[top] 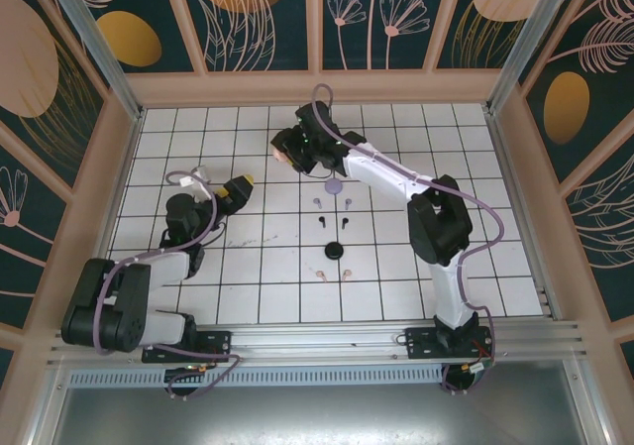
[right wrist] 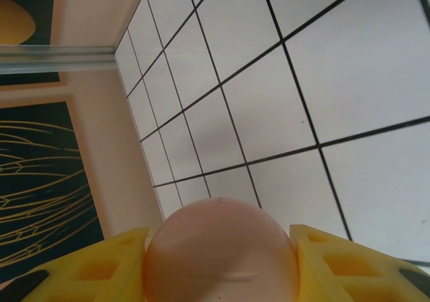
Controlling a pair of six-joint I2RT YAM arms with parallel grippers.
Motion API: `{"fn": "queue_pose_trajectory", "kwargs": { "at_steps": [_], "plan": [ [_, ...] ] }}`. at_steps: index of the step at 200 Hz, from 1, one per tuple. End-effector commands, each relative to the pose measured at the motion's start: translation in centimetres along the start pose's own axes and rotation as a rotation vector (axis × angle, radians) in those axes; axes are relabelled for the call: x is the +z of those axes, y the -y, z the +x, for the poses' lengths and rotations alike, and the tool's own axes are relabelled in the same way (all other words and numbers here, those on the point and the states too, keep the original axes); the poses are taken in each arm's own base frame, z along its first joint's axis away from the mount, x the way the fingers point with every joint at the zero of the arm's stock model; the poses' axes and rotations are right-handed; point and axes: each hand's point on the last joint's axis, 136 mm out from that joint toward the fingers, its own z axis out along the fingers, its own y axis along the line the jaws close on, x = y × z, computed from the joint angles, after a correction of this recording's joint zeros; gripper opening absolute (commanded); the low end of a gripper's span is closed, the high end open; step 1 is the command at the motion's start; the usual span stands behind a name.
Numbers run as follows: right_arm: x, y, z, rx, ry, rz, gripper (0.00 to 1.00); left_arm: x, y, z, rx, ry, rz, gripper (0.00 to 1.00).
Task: Insert the wireless bluetooth earbuds into the charging case
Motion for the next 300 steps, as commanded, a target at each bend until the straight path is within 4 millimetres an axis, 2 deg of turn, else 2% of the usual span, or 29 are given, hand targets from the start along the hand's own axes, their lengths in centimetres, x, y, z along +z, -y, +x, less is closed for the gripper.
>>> {"fn": "queue_pose_trajectory", "kwargs": {
  "at_steps": [1,50,93,124,195,300],
  "plan": [
    [0.5,-1.0,0.9,0.060,0.028,-0.007,0.32,1.3,2.9,-1.5,0.099,0.035,0.107,0.92],
    [1.2,-0.4,2.0,0.072,0.040,0.021,0.32,3.2,3.8,-0.3,0.113,-0.016,0.150,0.83],
    [1.5,-0.8,2.6,0.064,0.030,0.015,0.32,3.7,3.7,0.6,0.106,-0.040,0.167,0.77],
    [1.5,-1.1,3.3,0.055,0.021,0.009,0.31,4.3,3.8,0.4,0.108,-0.041,0.172,0.71],
    [1.2,-2.2,4.6,0.036,0.001,-0.021,0.31,5.3,3.7,0.0,0.106,-0.037,0.170,0.64],
    [0.5,-3.5,5.7,0.024,-0.013,-0.051,0.31,5.9,3.5,0.1,0.100,-0.034,0.171,0.50]
  ]
}}
